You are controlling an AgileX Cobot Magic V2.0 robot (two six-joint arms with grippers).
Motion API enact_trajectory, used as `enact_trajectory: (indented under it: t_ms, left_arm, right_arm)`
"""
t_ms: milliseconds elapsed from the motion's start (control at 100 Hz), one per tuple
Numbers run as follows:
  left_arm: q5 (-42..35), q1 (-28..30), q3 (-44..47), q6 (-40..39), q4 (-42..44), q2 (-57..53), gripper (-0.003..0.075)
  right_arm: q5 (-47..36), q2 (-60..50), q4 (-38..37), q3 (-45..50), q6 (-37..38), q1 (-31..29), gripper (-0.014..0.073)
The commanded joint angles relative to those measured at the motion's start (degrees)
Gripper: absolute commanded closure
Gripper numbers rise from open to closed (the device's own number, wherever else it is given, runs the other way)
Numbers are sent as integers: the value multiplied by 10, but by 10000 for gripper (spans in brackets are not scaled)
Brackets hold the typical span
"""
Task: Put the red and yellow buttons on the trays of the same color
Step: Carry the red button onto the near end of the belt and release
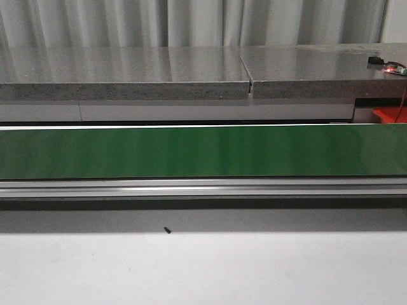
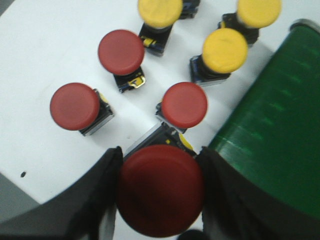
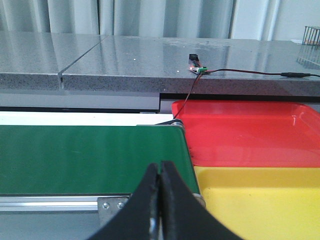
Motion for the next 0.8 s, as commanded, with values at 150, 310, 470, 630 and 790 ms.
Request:
enact_trajectory:
  t_ms: [150, 310, 470, 630, 790]
  left_arm:
    - [4, -82, -78, 1, -1, -11, 604]
    - [8, -127, -113, 1, -1, 28, 604]
    - [7, -157, -125, 1, -1, 71, 604]
    - [7, -171, -125, 1, -2, 101, 590]
    - [8, -171, -125, 15, -21, 106, 365]
  right_arm:
    - [-45, -8, -7, -9, 1, -2, 661]
    - [-45, -8, -7, -9, 1, -2, 661]
    - [-45, -8, -7, -9, 1, -2, 661]
    - [-45, -8, -7, -9, 1, -2, 661]
    - [-45, -8, -7, -9, 1, -2, 661]
